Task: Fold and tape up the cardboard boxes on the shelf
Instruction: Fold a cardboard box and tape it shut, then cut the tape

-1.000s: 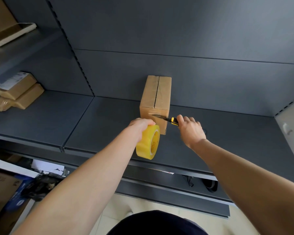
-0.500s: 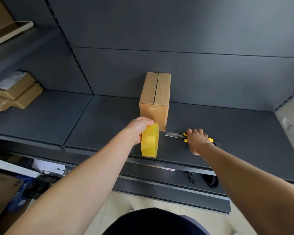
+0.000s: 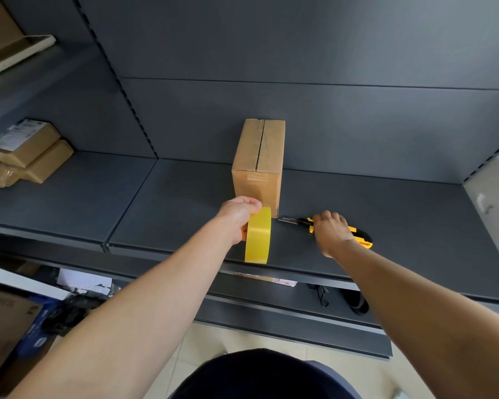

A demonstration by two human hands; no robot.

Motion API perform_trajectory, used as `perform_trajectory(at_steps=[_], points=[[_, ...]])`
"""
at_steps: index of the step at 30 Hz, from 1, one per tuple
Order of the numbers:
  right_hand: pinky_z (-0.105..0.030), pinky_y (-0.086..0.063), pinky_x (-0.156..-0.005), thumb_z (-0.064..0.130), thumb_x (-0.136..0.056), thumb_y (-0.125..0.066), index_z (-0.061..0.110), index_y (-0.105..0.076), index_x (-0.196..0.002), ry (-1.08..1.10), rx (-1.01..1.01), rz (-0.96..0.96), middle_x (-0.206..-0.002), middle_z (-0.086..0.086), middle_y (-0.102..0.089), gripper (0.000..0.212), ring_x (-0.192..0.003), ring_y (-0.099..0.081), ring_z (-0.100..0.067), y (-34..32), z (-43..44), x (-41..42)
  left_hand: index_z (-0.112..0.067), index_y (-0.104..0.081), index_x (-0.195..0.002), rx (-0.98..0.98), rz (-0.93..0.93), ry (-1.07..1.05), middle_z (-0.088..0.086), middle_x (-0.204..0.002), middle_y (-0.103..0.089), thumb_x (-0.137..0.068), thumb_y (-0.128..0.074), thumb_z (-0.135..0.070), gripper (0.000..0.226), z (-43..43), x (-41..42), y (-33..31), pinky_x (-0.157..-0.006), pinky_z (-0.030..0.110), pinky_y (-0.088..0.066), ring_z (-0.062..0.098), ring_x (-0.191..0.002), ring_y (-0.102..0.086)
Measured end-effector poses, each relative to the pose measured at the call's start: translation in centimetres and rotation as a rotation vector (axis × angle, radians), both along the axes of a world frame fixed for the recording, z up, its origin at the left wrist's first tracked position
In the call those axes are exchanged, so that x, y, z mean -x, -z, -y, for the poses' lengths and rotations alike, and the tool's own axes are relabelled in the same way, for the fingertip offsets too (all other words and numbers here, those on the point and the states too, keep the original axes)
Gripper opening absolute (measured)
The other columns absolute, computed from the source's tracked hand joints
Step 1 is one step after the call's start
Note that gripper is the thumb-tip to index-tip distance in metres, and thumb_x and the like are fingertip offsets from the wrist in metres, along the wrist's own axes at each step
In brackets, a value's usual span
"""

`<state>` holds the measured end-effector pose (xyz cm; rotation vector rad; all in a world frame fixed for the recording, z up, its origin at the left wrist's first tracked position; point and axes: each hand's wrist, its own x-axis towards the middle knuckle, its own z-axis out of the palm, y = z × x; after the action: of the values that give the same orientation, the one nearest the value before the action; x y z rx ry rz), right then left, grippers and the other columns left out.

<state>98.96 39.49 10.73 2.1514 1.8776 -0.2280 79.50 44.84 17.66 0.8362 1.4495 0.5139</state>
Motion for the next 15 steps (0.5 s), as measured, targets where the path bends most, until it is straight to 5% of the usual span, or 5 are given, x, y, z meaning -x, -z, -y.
perform_trajectory(at_steps=[3,5,8,11,15], points=[[-0.036,-0.047,-0.079,0.027,-0.101,-0.039,0.007,-0.055,-0.105,0.231,-0.162,-0.416,-0.107,-0.016,-0.058,0.026,-0.093,-0.055,-0.028,-1.4,-0.4,1.6,-0.016,-0.061,-0.082,-0.007,-0.004,0.004,0.008,-0.095,-0.064,-0.091,-0.061,-0.010,0.011,0.2,-0.5,0.0,-0.073,0.042,-0.055,0.026,-0.088,-0.063],[-0.029,-0.051,-0.061,0.045,-0.101,-0.032,0.005,-0.060,-0.085,0.577,-0.015,-0.949,-0.088,-0.015,-0.066,0.051,-0.071,-0.061,-0.023,-2.8,-0.8,3.2,-0.016,-0.060,-0.079,-0.028,-0.013,0.017,0.010,-0.097,-0.063,-0.092,-0.060,-0.009,0.015,0.3,-0.9,0.0,-0.080,0.045,-0.055,0.029,-0.092,-0.063],[-0.028,-0.055,-0.060,0.066,-0.093,-0.031,0.001,-0.068,-0.090,0.854,0.293,-1.448,-0.084,-0.013,-0.071,0.074,-0.077,-0.068,-0.024,-4.3,-1.2,4.3,-0.018,-0.058,-0.075,-0.072,-0.028,0.078,0.010,-0.099,-0.062,-0.093,-0.057,-0.008,0.021,0.8,-1.6,-0.3,-0.083,0.044,-0.053,0.028,-0.092,-0.061],[-0.025,-0.050,-0.057,0.045,-0.095,-0.047,0.005,-0.061,-0.096,0.984,0.281,-1.608,-0.076,-0.007,-0.064,0.042,-0.066,-0.060,-0.018,-5.4,-1.5,4.4,-0.018,-0.056,-0.073,-0.121,-0.050,0.177,0.011,-0.098,-0.060,-0.094,-0.054,-0.007,0.024,1.4,-2.5,-0.4,-0.088,0.045,-0.050,0.026,-0.092,-0.057],[-0.019,-0.042,-0.045,0.027,-0.092,-0.052,0.009,-0.059,-0.085,1.174,0.116,-1.593,-0.068,-0.005,-0.059,0.021,-0.055,-0.054,-0.015,-6.3,-1.4,4.1,-0.017,-0.052,-0.075,-0.137,-0.013,0.256,0.008,-0.090,-0.060,-0.097,-0.051,-0.007,0.023,2.2,-3.7,-0.9,-0.075,0.037,-0.052,0.022,-0.080,-0.058]])
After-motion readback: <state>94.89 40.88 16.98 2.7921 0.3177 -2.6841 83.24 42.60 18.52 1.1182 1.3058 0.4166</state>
